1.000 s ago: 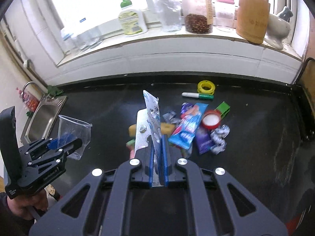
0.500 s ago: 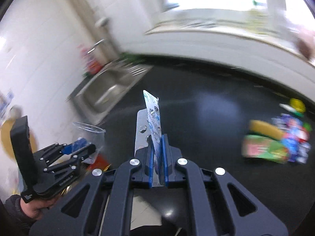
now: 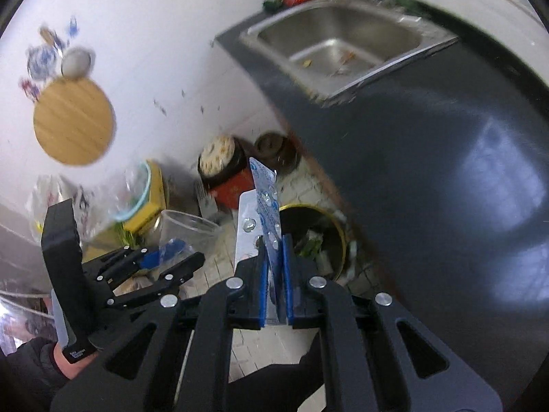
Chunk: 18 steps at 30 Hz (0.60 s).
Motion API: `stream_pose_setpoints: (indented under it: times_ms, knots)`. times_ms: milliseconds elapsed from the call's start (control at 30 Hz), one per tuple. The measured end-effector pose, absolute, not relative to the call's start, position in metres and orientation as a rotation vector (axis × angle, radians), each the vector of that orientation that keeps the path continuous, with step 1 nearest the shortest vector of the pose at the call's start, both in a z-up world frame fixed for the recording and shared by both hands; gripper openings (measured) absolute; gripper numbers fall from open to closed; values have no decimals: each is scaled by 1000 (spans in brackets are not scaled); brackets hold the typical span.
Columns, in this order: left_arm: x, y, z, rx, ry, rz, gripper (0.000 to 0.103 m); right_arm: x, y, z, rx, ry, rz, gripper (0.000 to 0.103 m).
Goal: Collect trash
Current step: 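Carry cup and blister pack to the bin and open both tools over it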
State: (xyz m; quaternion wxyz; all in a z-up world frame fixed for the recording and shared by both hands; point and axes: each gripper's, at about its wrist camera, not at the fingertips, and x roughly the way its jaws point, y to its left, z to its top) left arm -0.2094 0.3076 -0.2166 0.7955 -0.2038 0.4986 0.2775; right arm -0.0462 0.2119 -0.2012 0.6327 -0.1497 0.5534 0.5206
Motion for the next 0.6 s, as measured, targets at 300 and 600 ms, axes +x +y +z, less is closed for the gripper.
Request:
stream_pose_setpoints:
  times_ms: [300,600]
  knots:
    - [-214,331,-263,-510,1091,591,33,-55,245,-238,-444,1300,1160,9]
    - [-218,348,-272,-542,1077,608,70,-59,259,-245,-480,1324,1171,11]
